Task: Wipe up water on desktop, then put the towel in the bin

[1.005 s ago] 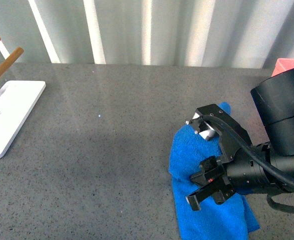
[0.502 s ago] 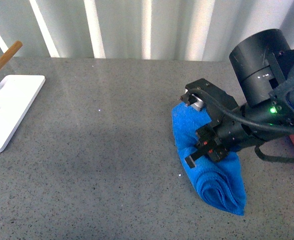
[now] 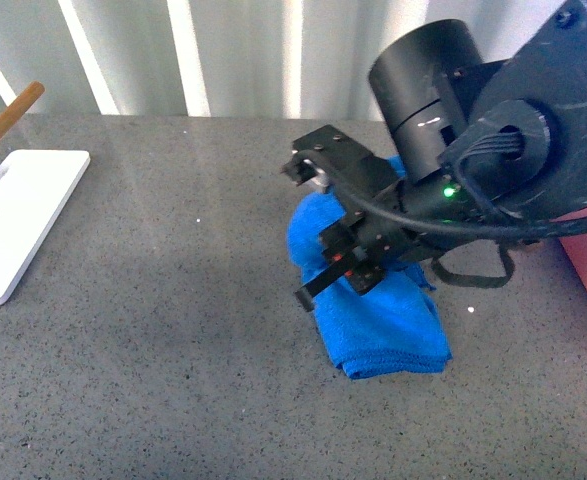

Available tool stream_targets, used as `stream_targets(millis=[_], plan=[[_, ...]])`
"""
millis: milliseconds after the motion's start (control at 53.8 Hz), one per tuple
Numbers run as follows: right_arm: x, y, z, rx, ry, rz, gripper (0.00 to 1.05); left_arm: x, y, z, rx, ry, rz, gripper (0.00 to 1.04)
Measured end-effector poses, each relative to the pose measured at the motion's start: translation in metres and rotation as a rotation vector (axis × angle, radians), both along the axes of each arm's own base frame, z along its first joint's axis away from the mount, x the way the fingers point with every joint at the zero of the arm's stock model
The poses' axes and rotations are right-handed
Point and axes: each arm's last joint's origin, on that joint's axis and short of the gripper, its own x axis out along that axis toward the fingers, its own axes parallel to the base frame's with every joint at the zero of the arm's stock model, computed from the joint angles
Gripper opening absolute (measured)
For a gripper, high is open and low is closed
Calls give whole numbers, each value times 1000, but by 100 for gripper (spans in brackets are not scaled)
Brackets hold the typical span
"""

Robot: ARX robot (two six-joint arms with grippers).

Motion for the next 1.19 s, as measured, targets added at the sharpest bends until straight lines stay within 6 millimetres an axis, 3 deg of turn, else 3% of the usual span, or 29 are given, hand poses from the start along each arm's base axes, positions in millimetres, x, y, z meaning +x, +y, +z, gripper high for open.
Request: stream_targets(millis=[205,447,614,819,967,1079,1191], plan=[[-19,23,2,37,11,65,4,0,0,0,0,0,0,98],[-57,10,19,51,86,-17,4,0,0,0,0,0,0,98],[-87,-23,56,-26,56,-81,4,0,0,0,0,0,0,98],[-59,-92,153,-144,-158,-443,4,0,0,0,0,0,0,98],[-52,-128,207,-162,-229,-625,4,0,0,0,0,0,0,98],[-58,-151,229,-221,-231,-725,4,0,0,0,0,0,0,98],[-63,-168,234,-273,-195,-778,4,0,0,0,0,0,0,98]])
